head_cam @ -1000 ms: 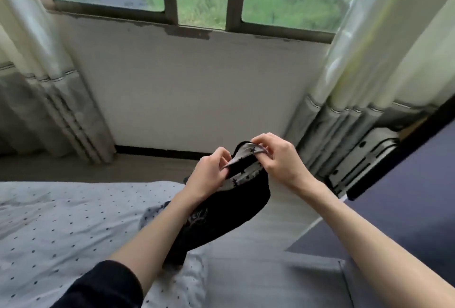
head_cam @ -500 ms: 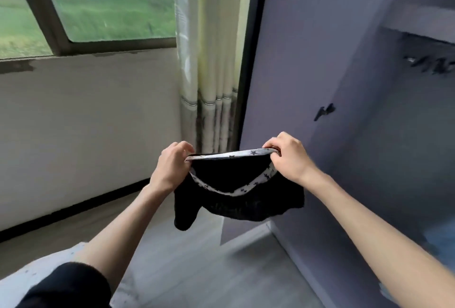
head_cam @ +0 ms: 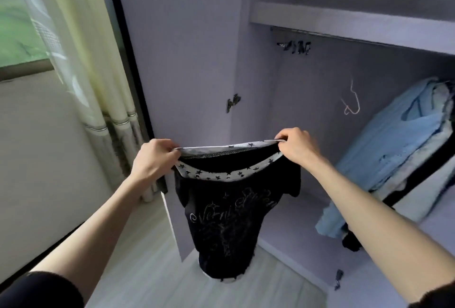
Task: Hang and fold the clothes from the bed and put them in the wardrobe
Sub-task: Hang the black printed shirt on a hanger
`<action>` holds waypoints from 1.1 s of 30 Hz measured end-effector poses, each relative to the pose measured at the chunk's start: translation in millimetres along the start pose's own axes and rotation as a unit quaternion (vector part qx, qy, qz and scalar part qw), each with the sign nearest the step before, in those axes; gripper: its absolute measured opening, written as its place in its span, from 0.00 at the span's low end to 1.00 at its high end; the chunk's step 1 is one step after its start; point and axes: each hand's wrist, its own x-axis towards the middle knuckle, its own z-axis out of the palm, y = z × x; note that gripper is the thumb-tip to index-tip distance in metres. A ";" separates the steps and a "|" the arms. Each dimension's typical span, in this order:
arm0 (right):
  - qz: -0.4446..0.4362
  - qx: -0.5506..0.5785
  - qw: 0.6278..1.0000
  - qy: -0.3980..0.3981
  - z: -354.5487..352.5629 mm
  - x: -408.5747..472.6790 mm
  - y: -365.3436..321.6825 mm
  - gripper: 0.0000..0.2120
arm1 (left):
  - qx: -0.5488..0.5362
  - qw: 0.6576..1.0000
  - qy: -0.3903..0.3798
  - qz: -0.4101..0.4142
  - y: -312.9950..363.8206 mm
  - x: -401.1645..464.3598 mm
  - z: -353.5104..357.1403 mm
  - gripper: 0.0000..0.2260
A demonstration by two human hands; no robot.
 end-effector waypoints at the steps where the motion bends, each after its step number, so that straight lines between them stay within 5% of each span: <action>1: 0.004 0.031 0.999 -0.018 -0.8 -2.7 8.1 0.13 | -0.011 1.000 -0.024 -0.004 4.6 4.1 5.7 0.07; 10: 0.014 0.139 0.990 -0.035 -11.4 5.0 88.3 0.13 | -0.035 0.992 -0.119 -0.020 36.5 25.7 71.0 0.06; 16: 0.049 0.150 0.985 -0.071 -8.8 63.5 148.6 0.08 | -0.025 0.994 -0.096 0.043 109.2 62.0 116.3 0.06; 22: 0.074 0.189 0.958 -0.200 -23.3 139.0 207.1 0.21 | -0.057 0.991 -0.107 0.049 183.7 114.0 172.4 0.08; 25: 0.080 0.192 0.977 0.037 -37.9 176.9 233.3 0.12 | -0.044 0.992 -0.104 0.054 209.0 138.7 194.3 0.08; 28: 0.093 0.058 0.964 0.244 -51.0 216.7 250.1 0.12 | -0.040 0.992 -0.102 0.057 223.8 155.5 214.9 0.08; 33: 0.158 -0.015 0.972 0.173 -55.7 280.5 259.9 0.30 | -0.024 0.992 -0.114 0.053 225.5 181.2 231.4 0.08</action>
